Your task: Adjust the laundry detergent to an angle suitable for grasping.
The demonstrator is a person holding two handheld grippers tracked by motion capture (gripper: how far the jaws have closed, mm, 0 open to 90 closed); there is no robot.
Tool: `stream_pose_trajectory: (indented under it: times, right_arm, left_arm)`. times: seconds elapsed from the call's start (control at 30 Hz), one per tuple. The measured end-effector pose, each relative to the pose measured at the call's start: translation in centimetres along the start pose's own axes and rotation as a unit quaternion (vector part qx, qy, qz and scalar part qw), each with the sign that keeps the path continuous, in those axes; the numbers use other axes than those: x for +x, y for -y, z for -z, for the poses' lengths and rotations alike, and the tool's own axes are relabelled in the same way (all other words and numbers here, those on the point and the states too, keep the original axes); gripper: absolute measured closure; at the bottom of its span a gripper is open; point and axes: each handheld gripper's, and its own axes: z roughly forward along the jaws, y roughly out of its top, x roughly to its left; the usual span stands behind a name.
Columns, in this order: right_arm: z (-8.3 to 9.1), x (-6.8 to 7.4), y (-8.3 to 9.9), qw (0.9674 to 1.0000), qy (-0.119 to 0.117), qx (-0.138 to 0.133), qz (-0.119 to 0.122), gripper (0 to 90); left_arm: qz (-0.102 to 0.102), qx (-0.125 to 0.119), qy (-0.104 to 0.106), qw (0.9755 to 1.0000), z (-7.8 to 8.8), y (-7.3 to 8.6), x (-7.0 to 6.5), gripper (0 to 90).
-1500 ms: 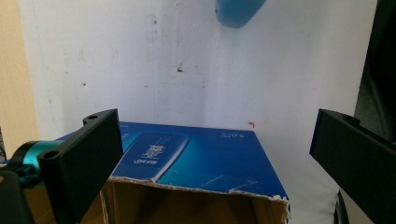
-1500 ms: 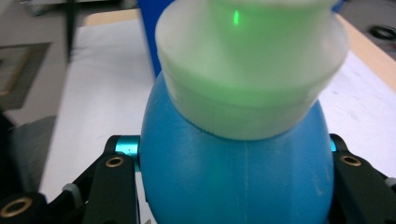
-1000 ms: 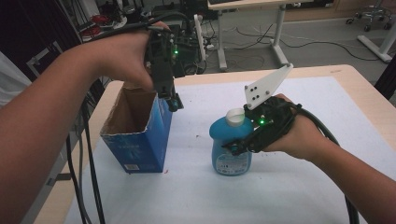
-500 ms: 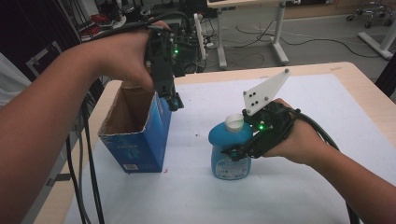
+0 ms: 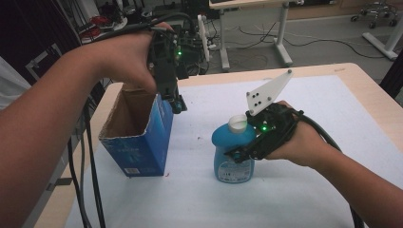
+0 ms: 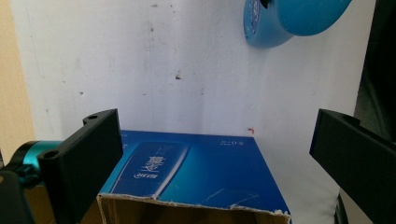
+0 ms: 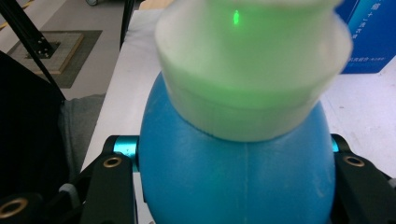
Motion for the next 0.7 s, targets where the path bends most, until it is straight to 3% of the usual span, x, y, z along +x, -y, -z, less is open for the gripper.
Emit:
stream_pose_trajectory:
  times: [0.13,0.33,0.7]
  right_arm:
    - [0.0,-0.2,0.0,0.9999,-0.01,-0.004,-0.011,37.8]
    - [0.4,-0.1,-0.1,0.9999,-0.004,-0.007,-0.014,31.8]
    - [1.2,0.0,-0.1,0.9998,-0.001,-0.007,-0.018,28.5]
  left_arm:
    - [0.0,0.001,0.0,1.0,0.0,0.0,0.0,2.5]
    - [0.001,0.002,0.001,1.0,0.0,0.0,0.0,2.5]
    - [0.001,0.002,0.001,1.0,0.0,-0.1,0.1,2.5]
